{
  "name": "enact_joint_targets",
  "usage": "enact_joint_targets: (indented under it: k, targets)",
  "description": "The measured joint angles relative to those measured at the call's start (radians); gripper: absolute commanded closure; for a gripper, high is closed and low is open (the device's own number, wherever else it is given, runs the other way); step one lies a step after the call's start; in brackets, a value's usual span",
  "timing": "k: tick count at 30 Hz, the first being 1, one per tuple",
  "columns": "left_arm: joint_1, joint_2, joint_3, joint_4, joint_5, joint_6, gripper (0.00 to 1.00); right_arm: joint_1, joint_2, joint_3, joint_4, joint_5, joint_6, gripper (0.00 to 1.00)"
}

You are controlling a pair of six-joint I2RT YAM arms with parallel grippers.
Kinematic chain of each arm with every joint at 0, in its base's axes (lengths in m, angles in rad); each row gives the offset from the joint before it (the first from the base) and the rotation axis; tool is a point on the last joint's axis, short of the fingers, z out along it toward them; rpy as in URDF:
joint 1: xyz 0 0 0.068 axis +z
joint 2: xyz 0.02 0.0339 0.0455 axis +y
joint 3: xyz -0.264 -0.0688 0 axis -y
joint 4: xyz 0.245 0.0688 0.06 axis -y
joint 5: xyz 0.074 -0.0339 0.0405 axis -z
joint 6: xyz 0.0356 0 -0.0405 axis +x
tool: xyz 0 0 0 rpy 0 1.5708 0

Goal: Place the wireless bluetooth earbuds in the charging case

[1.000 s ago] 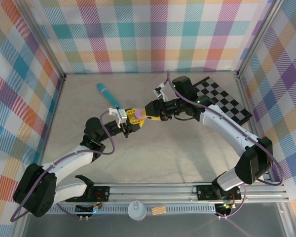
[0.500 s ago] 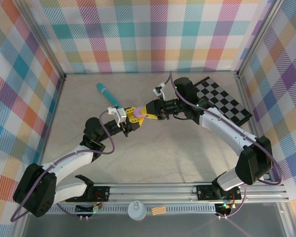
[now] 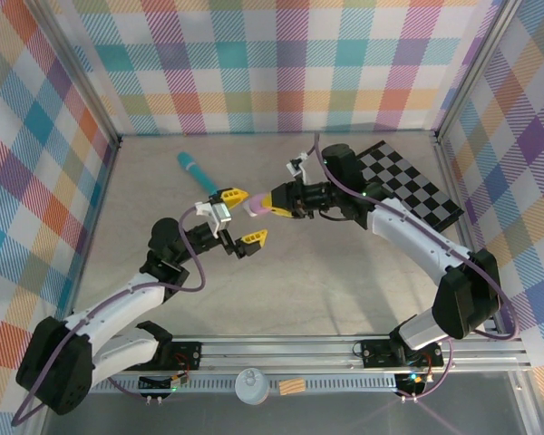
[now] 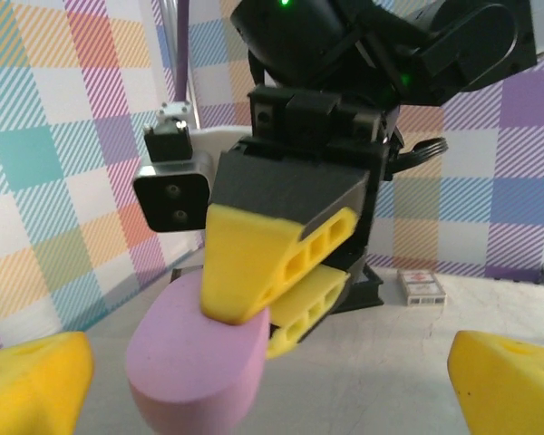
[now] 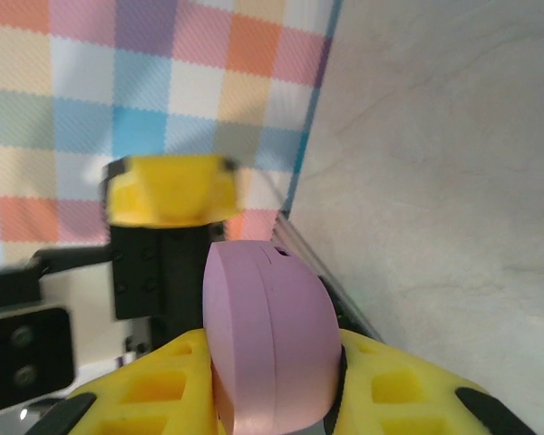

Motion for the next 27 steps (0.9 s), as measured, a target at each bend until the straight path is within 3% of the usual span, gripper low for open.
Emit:
enact_joint_targets:
  k: [5,10,19,27]
  targets:
    - [-0.011,-0.013,-0.002,-0.101,-0.05,0.048,0.0,-0.095,0.033,-0.056,-0.032,0.095,-0.075,0.77]
    - [-0.064,0.003,-0.034,-0.177,-0.109,0.069,0.0,-0.156,0.175,-0.051,-0.053,0.197,-0.158,0.77]
    - [-0.079,-0.033,-0.05,-0.266,-0.153,0.087,0.0,-0.159,0.45,0.066,-0.116,0.36,-0.268,0.78]
    - [-0.079,-0.039,-0.05,-0.274,-0.153,0.088,0.0,-0.163,0.537,0.112,-0.093,0.374,-0.28,0.77]
